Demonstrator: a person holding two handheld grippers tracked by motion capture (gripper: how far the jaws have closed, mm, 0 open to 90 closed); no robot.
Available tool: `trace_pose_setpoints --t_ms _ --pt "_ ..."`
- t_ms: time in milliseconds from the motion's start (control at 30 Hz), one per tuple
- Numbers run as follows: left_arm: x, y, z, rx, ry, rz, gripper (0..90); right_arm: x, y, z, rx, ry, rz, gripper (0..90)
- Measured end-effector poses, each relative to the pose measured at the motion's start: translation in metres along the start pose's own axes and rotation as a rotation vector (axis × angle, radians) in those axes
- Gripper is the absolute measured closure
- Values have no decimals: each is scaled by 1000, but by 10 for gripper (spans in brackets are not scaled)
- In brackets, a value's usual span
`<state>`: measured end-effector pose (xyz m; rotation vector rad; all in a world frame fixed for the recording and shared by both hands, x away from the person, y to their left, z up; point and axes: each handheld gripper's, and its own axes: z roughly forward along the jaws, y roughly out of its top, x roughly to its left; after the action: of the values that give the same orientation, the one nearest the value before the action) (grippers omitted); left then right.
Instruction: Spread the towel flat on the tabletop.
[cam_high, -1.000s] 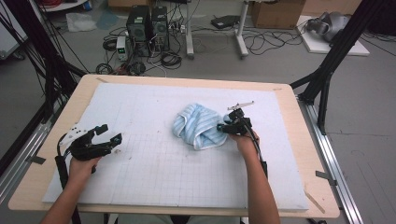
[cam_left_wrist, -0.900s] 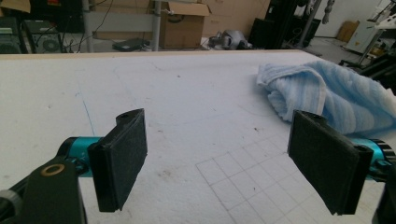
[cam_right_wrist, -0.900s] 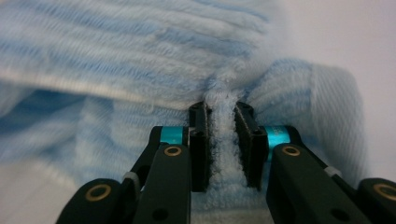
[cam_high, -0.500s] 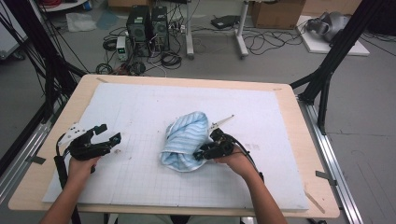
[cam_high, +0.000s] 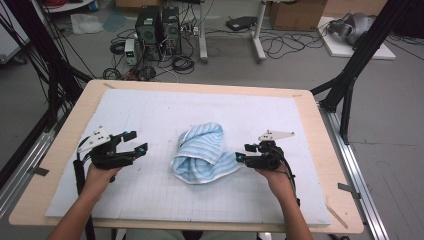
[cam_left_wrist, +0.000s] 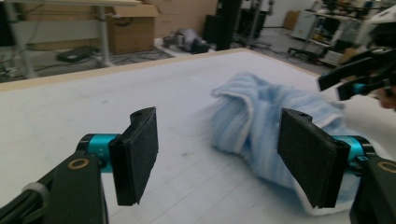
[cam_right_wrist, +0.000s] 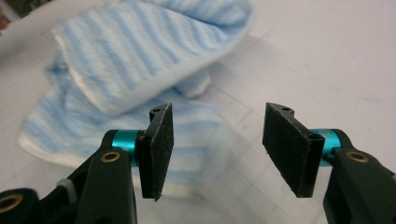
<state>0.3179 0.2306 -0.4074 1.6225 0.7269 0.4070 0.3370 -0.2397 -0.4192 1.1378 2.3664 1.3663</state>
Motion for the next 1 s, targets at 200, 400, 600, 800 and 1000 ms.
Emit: trace_pose_setpoints --t_ms 200,400,600,800,1000 --pt "-22 10 46 59 -98 34 313 -3 -2 -4 -17 -27 4 416" --pt "-49 10 86 168 -176 123 289 -5 -3 -2 -5 -38 -3 406" --pt "-58 2 111 320 -144 193 498 -4 -3 -1 -5 -33 -7 406" --pt "-33 15 87 155 -89 68 841 0 -3 4 9 -34 -23 410" --pt "0 17 48 73 -8 -23 840 5 -3 13 17 -29 -30 424"
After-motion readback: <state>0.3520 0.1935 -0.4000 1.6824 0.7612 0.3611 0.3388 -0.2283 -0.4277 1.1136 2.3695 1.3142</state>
